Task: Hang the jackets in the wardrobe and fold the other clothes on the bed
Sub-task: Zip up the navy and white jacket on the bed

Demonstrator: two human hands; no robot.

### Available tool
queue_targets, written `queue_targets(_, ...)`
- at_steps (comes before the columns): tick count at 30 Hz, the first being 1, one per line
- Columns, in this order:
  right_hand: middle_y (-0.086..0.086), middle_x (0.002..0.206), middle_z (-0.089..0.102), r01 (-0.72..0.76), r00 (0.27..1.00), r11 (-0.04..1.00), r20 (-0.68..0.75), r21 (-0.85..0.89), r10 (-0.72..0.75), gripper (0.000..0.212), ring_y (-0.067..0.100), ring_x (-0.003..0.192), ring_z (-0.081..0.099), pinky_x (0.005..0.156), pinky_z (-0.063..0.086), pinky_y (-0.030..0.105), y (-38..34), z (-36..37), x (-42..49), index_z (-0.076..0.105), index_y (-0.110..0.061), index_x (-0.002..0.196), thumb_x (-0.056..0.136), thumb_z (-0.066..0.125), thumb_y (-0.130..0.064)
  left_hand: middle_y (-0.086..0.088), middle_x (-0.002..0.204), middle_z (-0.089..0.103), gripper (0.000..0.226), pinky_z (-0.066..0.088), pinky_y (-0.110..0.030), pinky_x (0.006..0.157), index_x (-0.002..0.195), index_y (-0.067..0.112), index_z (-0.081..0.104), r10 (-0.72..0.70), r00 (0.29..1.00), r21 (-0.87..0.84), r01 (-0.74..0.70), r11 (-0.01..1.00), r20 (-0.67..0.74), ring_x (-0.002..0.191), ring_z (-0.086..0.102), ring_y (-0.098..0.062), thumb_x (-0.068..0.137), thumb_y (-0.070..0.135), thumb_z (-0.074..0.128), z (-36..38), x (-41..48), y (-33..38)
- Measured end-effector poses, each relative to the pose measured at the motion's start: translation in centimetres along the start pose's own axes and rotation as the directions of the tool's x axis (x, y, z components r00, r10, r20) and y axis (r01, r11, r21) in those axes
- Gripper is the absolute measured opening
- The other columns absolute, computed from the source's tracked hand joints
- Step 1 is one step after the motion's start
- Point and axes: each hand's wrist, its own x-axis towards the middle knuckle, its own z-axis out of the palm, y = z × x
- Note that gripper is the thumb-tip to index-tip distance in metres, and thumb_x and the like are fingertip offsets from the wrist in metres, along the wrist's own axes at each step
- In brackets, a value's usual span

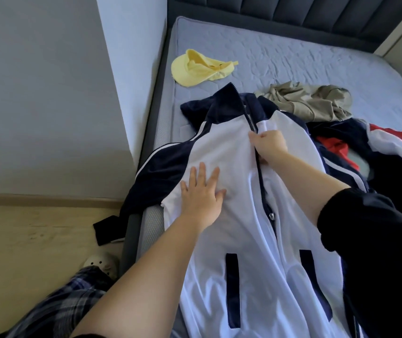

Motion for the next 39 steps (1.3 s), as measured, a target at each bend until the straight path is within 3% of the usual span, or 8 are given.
queue_targets(4,0.007,0.070,0.056,-0.176,0.927,0.983,0.329,-0.044,0.180,0.022,0.020,0.056,0.056,0.042,0.045,0.021,1.7,-0.3,-1.8,0.057,-0.009,0.080,0.087,0.066,-0.028,-0.003,0.160,-0.014,0.062,-0.004,-0.052,0.115,0.152,0.032,0.002,-0.006,1.000,0.022,0.006,1.000,0.017,0.146,-0.018,-0.024,0.100,0.046,0.032,0.0,-0.2,0.0)
queue_targets(10,0.004,0.076,0.061,0.196,0.980,0.977,0.035,-0.083,-0.194,0.013,0.025,0.069,0.064,0.063,0.053,0.031,3.2,-2.3,-3.4,0.061,-0.009,0.101,0.091,0.058,-0.018,-0.005,0.160,-0.010,0.061,-0.002,-0.053,0.115,0.152,0.033,0.002,0.149,0.989,0.047,-0.148,0.988,-0.020,0.146,-0.015,-0.026,0.099,0.048,0.028,0.2,-1.2,2.1)
queue_targets(15,0.012,0.118,0.056,0.422,0.814,0.752,-0.153,-0.507,-0.560,0.027,0.033,0.111,0.047,0.093,0.036,0.038,6.8,-5.3,-5.3,0.061,-0.004,0.114,0.088,0.058,-0.011,0.000,0.160,-0.013,0.066,-0.002,-0.051,0.115,0.151,0.035,-0.005,0.364,0.931,0.137,-0.359,0.923,-0.015,0.146,-0.014,-0.023,0.097,0.050,0.030,1.3,-3.4,4.0)
queue_targets(24,0.013,0.118,0.061,-0.038,0.970,0.892,-0.231,-0.451,-0.076,0.049,0.036,0.109,0.055,0.089,0.046,0.041,13.8,-13.2,-6.2,0.051,-0.009,0.125,0.090,0.056,-0.042,0.000,0.159,-0.009,0.062,0.009,-0.055,0.115,0.149,0.029,0.003,0.311,0.944,0.085,-0.320,0.943,0.107,0.146,-0.006,-0.029,0.097,0.044,0.034,2.5,-3.5,11.8)
queue_targets(30,0.006,0.079,0.060,-0.001,0.946,0.695,0.224,-0.719,0.233,0.041,0.024,0.069,0.059,0.053,0.047,0.029,13.8,-17.3,-8.0,0.062,0.000,0.099,0.080,0.073,-0.034,-0.001,0.160,-0.014,0.067,0.009,-0.057,0.113,0.151,0.025,-0.002,0.214,0.948,0.130,-0.249,0.960,0.234,0.146,-0.008,-0.030,0.098,0.044,0.036,2.2,-3.6,14.6)
queue_targets(32,0.013,0.090,0.063,-0.048,0.980,0.619,0.083,-0.784,0.181,0.027,0.033,0.082,0.063,0.064,0.052,0.032,13.7,-19.3,-7.7,0.062,0.002,0.102,0.085,0.062,-0.019,-0.001,0.159,-0.017,0.069,0.008,-0.057,0.114,0.152,0.025,-0.005,0.184,0.940,0.161,-0.236,0.958,0.288,0.146,-0.009,-0.030,0.098,0.040,0.036,2.0,-3.7,14.8)
queue_targets(34,0.019,0.100,0.064,-0.187,0.958,0.781,-0.288,-0.596,0.010,0.022,0.037,0.095,0.061,0.071,0.043,0.032,13.1,-22.7,-6.5,0.062,-0.001,0.102,0.084,0.051,-0.008,-0.001,0.159,-0.019,0.070,0.007,-0.056,0.114,0.152,0.026,-0.007,0.152,0.930,0.174,-0.220,0.960,0.335,0.147,-0.009,-0.030,0.097,0.036,0.036,1.7,-3.7,15.0)
queue_targets(39,0.001,0.101,0.054,0.106,0.629,0.978,-0.774,0.178,0.073,0.033,0.012,0.089,0.047,0.075,0.032,0.017,9.2,-30.6,-3.3,0.056,-0.012,0.110,0.081,0.042,-0.003,-0.002,0.160,-0.009,0.073,0.014,-0.053,0.113,0.151,0.031,-0.001,0.115,0.935,0.245,-0.204,0.948,0.335,0.146,0.002,-0.027,0.093,0.035,0.042,1.3,-3.7,16.5)
